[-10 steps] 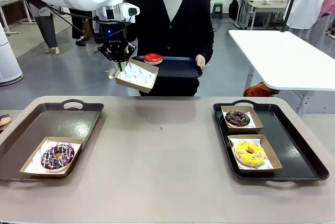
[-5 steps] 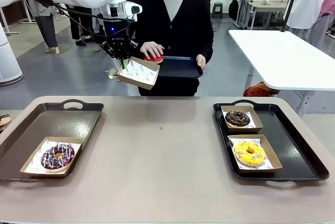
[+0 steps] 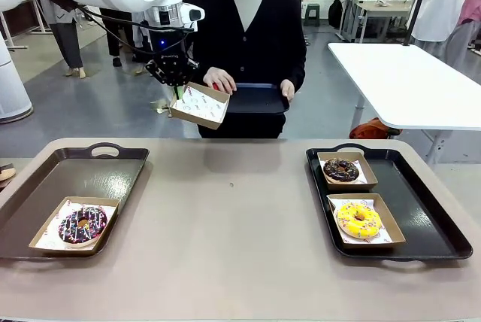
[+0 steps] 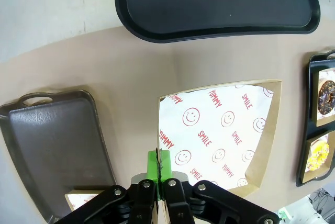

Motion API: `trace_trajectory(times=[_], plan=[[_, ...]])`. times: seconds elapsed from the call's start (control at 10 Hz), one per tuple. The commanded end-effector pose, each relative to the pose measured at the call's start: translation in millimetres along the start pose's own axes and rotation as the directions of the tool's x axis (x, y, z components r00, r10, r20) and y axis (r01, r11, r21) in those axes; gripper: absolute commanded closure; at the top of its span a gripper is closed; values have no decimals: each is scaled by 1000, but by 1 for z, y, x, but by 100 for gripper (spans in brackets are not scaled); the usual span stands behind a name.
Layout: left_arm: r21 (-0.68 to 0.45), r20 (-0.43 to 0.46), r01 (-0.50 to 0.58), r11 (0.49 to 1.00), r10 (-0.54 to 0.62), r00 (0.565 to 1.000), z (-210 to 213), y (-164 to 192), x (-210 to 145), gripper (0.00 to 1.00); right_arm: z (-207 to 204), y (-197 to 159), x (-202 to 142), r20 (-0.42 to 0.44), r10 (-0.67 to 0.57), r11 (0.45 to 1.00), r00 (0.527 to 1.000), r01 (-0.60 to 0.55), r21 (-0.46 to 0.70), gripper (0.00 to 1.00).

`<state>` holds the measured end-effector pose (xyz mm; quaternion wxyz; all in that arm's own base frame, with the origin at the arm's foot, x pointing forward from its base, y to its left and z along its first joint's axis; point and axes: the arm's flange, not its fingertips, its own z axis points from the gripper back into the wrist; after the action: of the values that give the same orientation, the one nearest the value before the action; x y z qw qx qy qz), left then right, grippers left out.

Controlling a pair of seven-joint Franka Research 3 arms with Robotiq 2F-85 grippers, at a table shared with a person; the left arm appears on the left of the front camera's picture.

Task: Individually package the donuts and arrange them on the tray.
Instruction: Place the picked Paper togo box on the Handle tray while simultaneously picking up another Paper togo box from the table with the other hand, then place the picked Paper togo box on the Handle tray.

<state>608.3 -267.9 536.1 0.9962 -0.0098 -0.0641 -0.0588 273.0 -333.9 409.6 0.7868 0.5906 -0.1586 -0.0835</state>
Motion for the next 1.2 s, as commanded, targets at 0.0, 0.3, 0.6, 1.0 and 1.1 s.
trace_trajectory(times=[0.0,0.3,0.6,1.0,1.1], plan=[[1,4,7,1000,-7,1000,3,1,-3,100,2,4,15,11,23,999,1000,-24,26,0],[1,4,7,1000,-7,1000,3,1,-3,100,-3,5,10,6,19,1000,1000,-19,7,0],[1,4,7,1000,-7,1000,3,1,-3,100,-3,5,10,6,19,1000,1000,-19,7,0],[1,4,7,1000,-7,1000,3,1,-3,100,-3,5,10,6,19,1000,1000,-19,7,0],[1,4,7,1000,-7,1000,3,1,-3,100,-3,5,10,6,19,1000,1000,-19,7,0]])
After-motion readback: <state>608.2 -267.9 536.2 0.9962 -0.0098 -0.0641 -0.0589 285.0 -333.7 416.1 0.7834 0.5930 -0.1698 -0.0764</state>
